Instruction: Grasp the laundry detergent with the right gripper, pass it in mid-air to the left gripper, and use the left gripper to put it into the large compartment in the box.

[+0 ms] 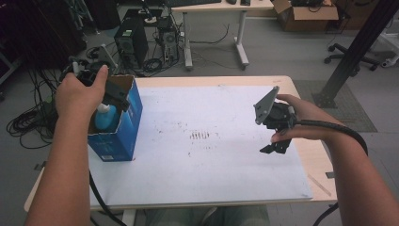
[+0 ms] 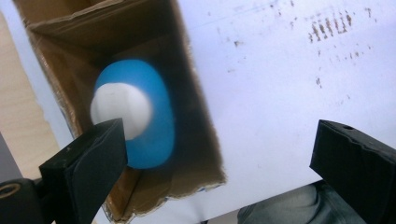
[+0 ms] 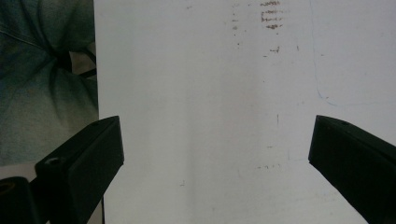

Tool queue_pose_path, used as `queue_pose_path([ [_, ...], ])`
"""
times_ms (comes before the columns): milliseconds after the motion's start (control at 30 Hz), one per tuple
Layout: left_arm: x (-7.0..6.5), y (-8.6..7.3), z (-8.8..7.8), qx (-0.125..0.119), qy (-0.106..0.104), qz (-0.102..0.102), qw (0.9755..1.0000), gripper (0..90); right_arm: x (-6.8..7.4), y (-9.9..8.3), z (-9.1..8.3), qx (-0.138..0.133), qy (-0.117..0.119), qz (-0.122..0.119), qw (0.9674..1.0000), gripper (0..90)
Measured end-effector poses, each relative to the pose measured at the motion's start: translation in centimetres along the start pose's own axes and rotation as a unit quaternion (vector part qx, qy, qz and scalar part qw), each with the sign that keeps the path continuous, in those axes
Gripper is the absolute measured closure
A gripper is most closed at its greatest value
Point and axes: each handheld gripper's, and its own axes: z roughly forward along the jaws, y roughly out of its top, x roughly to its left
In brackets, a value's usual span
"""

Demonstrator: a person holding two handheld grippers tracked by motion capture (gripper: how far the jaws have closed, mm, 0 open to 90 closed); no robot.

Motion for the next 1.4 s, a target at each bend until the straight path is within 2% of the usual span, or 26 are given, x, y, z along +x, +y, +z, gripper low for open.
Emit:
queue_pose_path([
  [100, -0.7, 0.3, -0.3, -0.005, 0.005, 0.014, 0.9999, 4.1, 0.1, -0.1, -0.1, 0.001, -0.001, 0.002, 1.0, 3.4],
  [167, -1.3, 0.4, -0.6, -0.005, 0.011, 0.031, 0.9994, 4.1, 0.1, -0.2, -0.2, -0.002, -0.001, 0.002, 1.0, 3.4],
  [200, -1.5, 0.5, -0.8, -0.004, 0.007, 0.041, 0.9991, 4.1, 0.1, -0.3, -0.3, 0.0, -0.002, 0.002, 1.0, 3.4],
  [500, -3.0, 1.1, -1.9, -0.008, 0.02, 0.077, 0.9968, 4.6, 0.4, -0.9, -0.6, 0.001, -0.007, 0.003, 1.0, 3.4],
  [633, -4.2, 1.5, -2.4, 0.001, 0.034, 0.101, 0.9943, 4.2, 0.5, -1.2, -0.7, 0.0, -0.008, 0.006, 1.0, 3.4],
  [833, -6.6, 2.2, -2.9, 0.013, 0.051, 0.152, 0.987, 4.2, 0.6, -1.5, -1.0, 0.003, -0.009, 0.008, 0.9999, 3.4],
  [867, -6.9, 2.3, -3.0, 0.014, 0.051, 0.16, 0.9856, 4.2, 0.7, -1.6, -1.0, 0.0, -0.01, 0.008, 0.9999, 3.4],
  [900, -7.5, 2.4, -3.0, 0.018, 0.051, 0.181, 0.982, 3.9, 0.7, -1.6, -1.0, 0.002, -0.01, 0.009, 0.9999, 3.4],
  [967, -8.5, 2.5, -3.0, 0.017, 0.056, 0.207, 0.9766, 4.3, 0.8, -1.7, -1.0, 0.003, -0.011, 0.009, 0.9999, 3.4],
  [1033, -9.5, 2.7, -3.1, 0.018, 0.063, 0.234, 0.9701, 4.1, 0.8, -1.7, -1.1, 0.005, -0.01, 0.006, 0.9999, 3.4],
  [1100, -10.2, 2.8, -3.2, 0.014, 0.061, 0.255, 0.9649, 4.3, 0.9, -1.7, -1.2, 0.006, -0.01, 0.01, 0.9999, 3.4],
  [1133, -10.5, 2.8, -3.2, 0.015, 0.057, 0.269, 0.9615, 4.1, 0.9, -1.7, -1.2, 0.006, -0.01, 0.009, 0.9999, 3.4],
  [1167, -10.9, 2.9, -3.3, 0.019, 0.043, 0.277, 0.9596, 4.0, 0.9, -1.7, -1.3, 0.009, -0.01, 0.009, 0.9999, 3.4],
  [1200, -11.1, 3.0, -3.3, 0.022, 0.038, 0.284, 0.9579, 4.3, 0.9, -1.7, -1.4, 0.008, -0.01, 0.008, 0.9999, 3.4],
  [1233, -11.5, 3.1, -3.3, 0.028, 0.04, 0.292, 0.9551, 4.3, 0.9, -1.7, -1.4, 0.009, -0.011, 0.008, 0.9999, 3.4],
  [1333, -12.3, 3.3, -3.6, 0.031, 0.039, 0.309, 0.9497, 4.2, 0.9, -1.6, -1.5, 0.01, -0.011, 0.01, 0.9998, 3.4],
  [1367, -12.5, 3.4, -3.7, 0.032, 0.034, 0.317, 0.9471, 4.3, 0.8, -1.6, -1.5, 0.01, -0.011, 0.008, 0.9999, 3.4],
  [1400, -12.9, 3.4, -3.9, 0.036, 0.03, 0.33, 0.943, 4.2, 0.8, -1.6, -1.5, 0.01, -0.011, 0.008, 0.9999, 3.4],
])
